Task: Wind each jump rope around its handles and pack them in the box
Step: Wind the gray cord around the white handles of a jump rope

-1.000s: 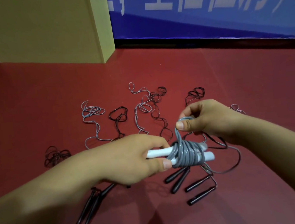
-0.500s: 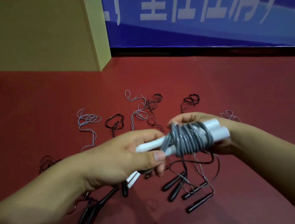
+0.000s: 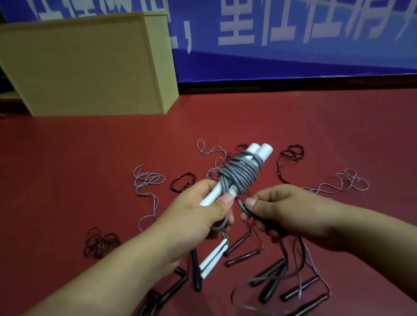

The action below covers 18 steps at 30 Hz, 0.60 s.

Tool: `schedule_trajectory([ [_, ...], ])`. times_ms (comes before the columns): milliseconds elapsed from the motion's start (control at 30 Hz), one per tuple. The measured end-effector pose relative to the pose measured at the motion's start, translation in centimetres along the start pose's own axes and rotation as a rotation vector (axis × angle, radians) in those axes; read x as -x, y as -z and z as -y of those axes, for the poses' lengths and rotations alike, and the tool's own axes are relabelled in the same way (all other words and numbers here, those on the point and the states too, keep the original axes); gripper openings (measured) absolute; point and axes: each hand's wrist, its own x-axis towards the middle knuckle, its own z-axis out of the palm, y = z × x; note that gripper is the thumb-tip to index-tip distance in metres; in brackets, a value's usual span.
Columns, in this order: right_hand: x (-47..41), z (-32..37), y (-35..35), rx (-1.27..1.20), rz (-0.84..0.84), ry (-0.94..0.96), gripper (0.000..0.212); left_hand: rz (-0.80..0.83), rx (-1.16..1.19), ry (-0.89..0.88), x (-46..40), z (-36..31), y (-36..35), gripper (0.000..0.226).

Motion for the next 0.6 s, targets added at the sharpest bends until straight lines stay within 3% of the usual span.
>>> schedule_trajectory([
  [233,0.5,0.1,-1.1,0.163,0.023,0.010,0.021,-0.248,-0.055,0.020,-1.1,0.9,0.3,0.005],
  [600,0.8,0.1,-0.6,0.173,0.027,-0.089,0.017,-0.421,-0.141,0.063,-2.1,2.1,0.8,0.004],
])
